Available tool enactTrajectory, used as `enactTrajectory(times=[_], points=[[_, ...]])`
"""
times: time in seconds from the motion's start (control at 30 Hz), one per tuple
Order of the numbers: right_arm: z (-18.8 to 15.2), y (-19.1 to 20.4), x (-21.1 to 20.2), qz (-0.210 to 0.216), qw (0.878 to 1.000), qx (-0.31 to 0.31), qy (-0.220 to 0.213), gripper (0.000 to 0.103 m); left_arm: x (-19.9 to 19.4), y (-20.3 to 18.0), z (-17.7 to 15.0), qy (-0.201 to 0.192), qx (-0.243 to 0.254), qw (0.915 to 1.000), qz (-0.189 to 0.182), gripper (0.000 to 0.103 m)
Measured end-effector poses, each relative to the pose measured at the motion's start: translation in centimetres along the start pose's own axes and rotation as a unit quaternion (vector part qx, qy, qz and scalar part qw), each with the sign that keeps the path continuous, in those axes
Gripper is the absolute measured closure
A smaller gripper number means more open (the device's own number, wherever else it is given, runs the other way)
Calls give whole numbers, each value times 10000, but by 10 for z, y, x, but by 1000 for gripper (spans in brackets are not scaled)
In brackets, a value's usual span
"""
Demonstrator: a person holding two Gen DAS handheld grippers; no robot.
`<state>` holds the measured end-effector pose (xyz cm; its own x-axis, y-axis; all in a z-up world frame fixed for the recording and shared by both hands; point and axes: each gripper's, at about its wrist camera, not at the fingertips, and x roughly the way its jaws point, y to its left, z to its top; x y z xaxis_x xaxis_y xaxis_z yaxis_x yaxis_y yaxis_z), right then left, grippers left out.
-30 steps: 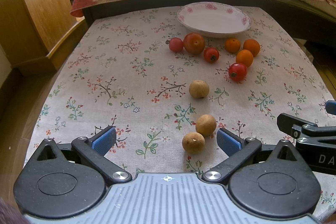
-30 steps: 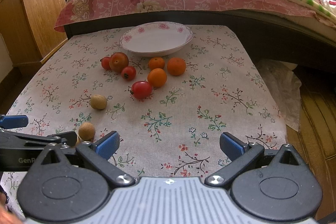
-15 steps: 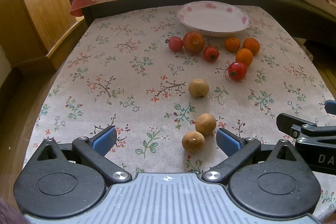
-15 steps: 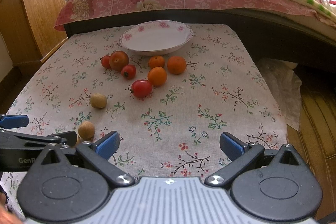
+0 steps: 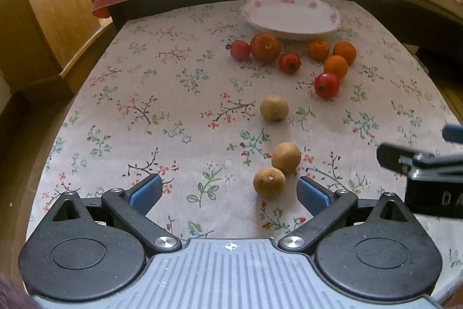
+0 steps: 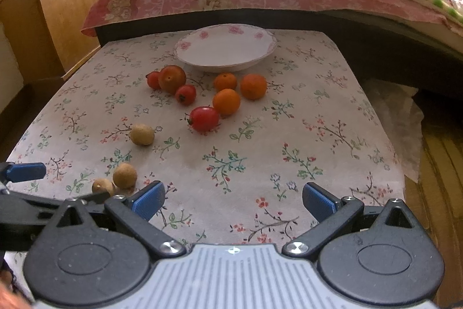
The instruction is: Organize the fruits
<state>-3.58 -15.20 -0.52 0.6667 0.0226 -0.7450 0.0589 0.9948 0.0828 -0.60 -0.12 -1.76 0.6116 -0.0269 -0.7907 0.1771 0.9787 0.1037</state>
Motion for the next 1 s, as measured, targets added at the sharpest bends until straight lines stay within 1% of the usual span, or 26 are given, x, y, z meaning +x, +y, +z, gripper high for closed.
enactTrajectory(times=[0.2, 0.27, 0.33, 0.37, 0.53, 0.63, 0.77, 0.87, 1.0], points=[[10, 13, 1, 327, 9984, -455, -111, 5, 2, -1, -3, -9, 78, 9997, -231, 6], [13, 19, 3, 494, 9969, -604, -71, 8, 3, -3, -3, -44, 126, 9995, -291, 8], [18, 23, 5, 653, 9954, -705, -11, 17, 2, -5, -3, -102, 203, 9992, -321, 11], [20, 24, 6, 695, 9949, -730, -3, 19, 3, -7, -3, -136, 248, 9991, -320, 12], [24, 19, 10, 899, 9938, -655, 63, 26, 8, -14, -5, -138, 477, 9982, -337, 24], [25, 14, 14, 1009, 9932, -563, 171, 28, 11, -21, -5, -182, 685, 9971, -279, 32], [24, 10, 19, 1118, 9922, -481, 281, 29, 14, -26, -4, -245, 819, 9960, -271, 33], [24, 8, 22, 1156, 9918, -425, 334, 30, 14, -25, -3, -221, 800, 9960, -334, 36], [26, 7, 24, 1186, 9916, -373, 355, 33, 16, -18, -1, -66, 526, 9967, -620, 43]])
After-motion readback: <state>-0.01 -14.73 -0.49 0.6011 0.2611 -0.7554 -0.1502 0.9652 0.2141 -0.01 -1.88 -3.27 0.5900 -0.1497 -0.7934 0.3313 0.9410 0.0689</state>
